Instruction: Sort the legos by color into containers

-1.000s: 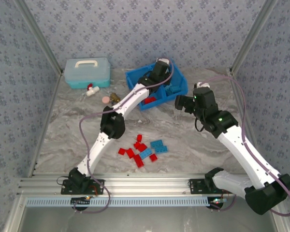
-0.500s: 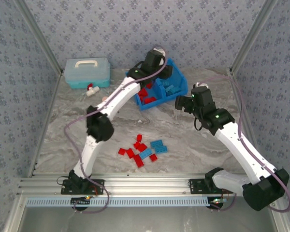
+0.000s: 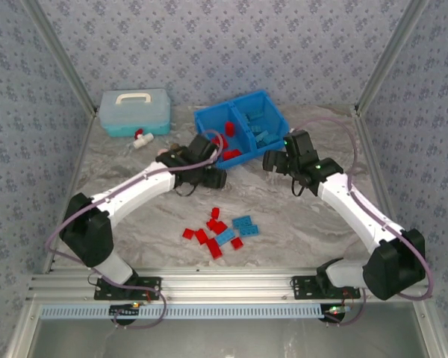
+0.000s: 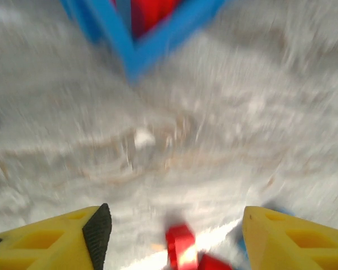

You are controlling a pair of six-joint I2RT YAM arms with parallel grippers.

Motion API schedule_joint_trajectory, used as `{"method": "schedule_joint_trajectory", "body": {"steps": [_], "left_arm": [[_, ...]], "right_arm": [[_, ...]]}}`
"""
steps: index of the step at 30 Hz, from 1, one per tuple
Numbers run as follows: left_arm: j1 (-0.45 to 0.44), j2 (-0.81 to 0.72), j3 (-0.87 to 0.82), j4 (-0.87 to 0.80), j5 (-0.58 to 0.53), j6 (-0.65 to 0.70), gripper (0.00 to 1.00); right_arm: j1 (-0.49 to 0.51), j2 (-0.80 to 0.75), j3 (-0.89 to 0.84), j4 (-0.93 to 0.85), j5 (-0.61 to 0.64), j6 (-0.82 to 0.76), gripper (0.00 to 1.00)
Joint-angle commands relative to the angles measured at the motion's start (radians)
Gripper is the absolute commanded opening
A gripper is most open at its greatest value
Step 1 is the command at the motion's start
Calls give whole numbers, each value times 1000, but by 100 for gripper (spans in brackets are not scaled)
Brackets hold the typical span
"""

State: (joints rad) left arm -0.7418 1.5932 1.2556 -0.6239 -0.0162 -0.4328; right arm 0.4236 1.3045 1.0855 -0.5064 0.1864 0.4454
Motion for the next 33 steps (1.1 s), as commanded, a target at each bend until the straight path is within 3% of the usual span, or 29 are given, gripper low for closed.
{"method": "schedule_joint_trajectory", "body": {"steps": [1,6,11,15,21,24,29,33], "left_arm": [[-15,4,-53,30,106,-92,72],[-66,90,-70,39,71,-75,80],[-77,149,-91,18,64,-53,76],[-83,147,-144,38,79,-64,64],[-93,160,-166,61,66,-89,36],[-92,137,-167,72,51,-95,27],[-91,72,-64,18,27,-63,21],[-77,44,98,-10,-76,-5,20]], "right_arm": [[-7,14,31,16,-39,2,100],[-5,3,19,0,-37,16,100],[-5,-18,-5,1,-38,33,100],[-5,-17,-10,8,-37,31,100],[-3,-3,-1,15,-48,31,100],[-3,-6,-2,12,-44,32,100],[-3,-13,-7,3,-42,32,100],[-3,-30,-12,4,-38,33,100]]}}
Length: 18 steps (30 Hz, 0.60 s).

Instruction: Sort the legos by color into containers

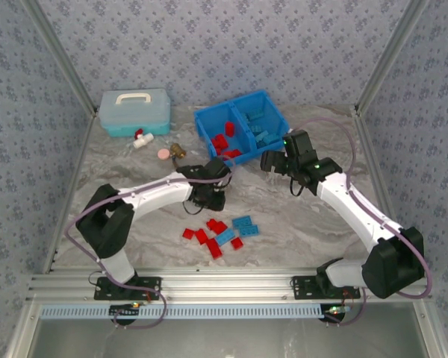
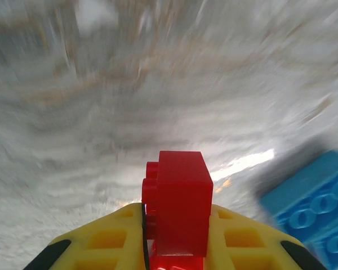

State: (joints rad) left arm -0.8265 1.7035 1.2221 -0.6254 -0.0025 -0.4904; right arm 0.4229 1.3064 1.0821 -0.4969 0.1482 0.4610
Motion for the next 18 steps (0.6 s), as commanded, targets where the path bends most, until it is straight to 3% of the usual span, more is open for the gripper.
{"method": "schedule_joint_trajectory", "body": {"steps": [1,9,15,18], "left_arm": [[23,-51,178,-7,-119,70,19],[141,241,584,71,-237,189,17],[212,524,914,29,-230,206,18],[227,672,1139,-97,-224,218,23]], "right_arm": [[-2,-36,-10,-2,1,17,100],[4,-55,-14,-24,-10,24,100],[17,-91,-38,-59,-7,28,100],[19,-104,-48,-84,0,30,100]]}}
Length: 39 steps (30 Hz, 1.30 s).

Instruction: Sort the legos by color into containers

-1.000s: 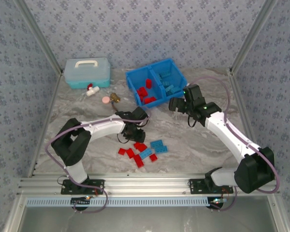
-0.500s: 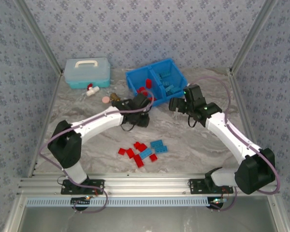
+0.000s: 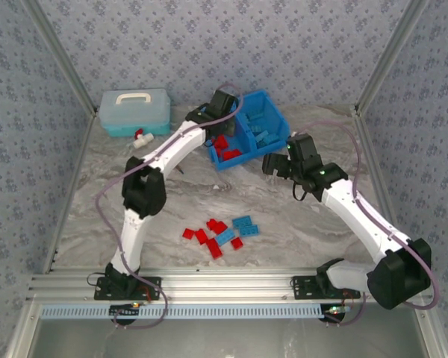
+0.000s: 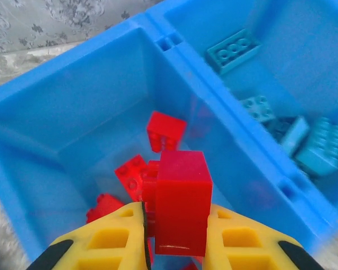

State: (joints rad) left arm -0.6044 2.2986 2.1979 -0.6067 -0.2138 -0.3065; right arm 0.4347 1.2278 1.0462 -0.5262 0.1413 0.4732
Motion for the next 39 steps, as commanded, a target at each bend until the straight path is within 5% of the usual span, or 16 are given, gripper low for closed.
{"method": "schedule_joint_trajectory", "body": {"steps": [1,4,9,15,25,29,35,39], "left_arm": [[12,132,260,-179,-1,28,25],[27,221,425,-276,46,5,32],[26,174,410,-245,87,6,46],[21,31,336,-239,114,5,48],[1,-573,-436,86,105,57,56],[3,-759,-696,153,148,94,73],[3,-927,-934,132,191,94,97],[2,-959,-1003,125,187,68,99]], "right_arm": [[7,-30,-17,-60,6,19,100],[11,-42,-36,-64,4,25,100],[15,-45,-50,-70,-1,28,100],[34,-28,-91,-66,-41,30,100],[335,129,-119,-45,-71,109,100],[411,241,-110,1,-38,109,100],[470,407,-38,19,-46,24,100],[478,468,-32,45,-58,50,98]]}}
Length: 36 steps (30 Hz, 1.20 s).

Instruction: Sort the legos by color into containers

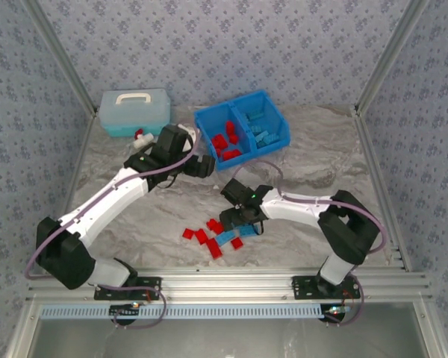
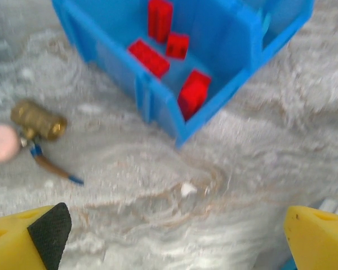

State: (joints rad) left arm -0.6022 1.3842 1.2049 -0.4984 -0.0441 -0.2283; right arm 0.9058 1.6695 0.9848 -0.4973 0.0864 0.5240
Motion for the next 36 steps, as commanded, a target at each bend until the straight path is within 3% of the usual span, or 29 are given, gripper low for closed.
{"method": "schedule_joint_trajectory", "body": {"steps": [1,6,10,15,19,22,28,36], "left_arm": [[1,-44,-16,17,21,-16,99],[0,-28,-14,35,27,-24,99],[0,0,16,30,32,-10,99],[-1,2,23,35,47,-15,99],[-9,-20,10,33,49,-19,99],[-18,-40,-9,35,44,-28,99],[-47,-76,-32,19,6,-44,99],[-76,-162,-124,52,-28,-101,99]], "right_arm": [[7,43,29,20,-6,4,92],[10,64,16,31,0,25,63],[12,35,15,6,34,42,52],[-33,-119,38,-19,89,41,51],[-153,-243,73,30,122,-24,53],[-268,-245,137,100,136,-97,54],[-474,-25,417,176,91,-161,54],[-565,420,910,62,121,-127,55]]}}
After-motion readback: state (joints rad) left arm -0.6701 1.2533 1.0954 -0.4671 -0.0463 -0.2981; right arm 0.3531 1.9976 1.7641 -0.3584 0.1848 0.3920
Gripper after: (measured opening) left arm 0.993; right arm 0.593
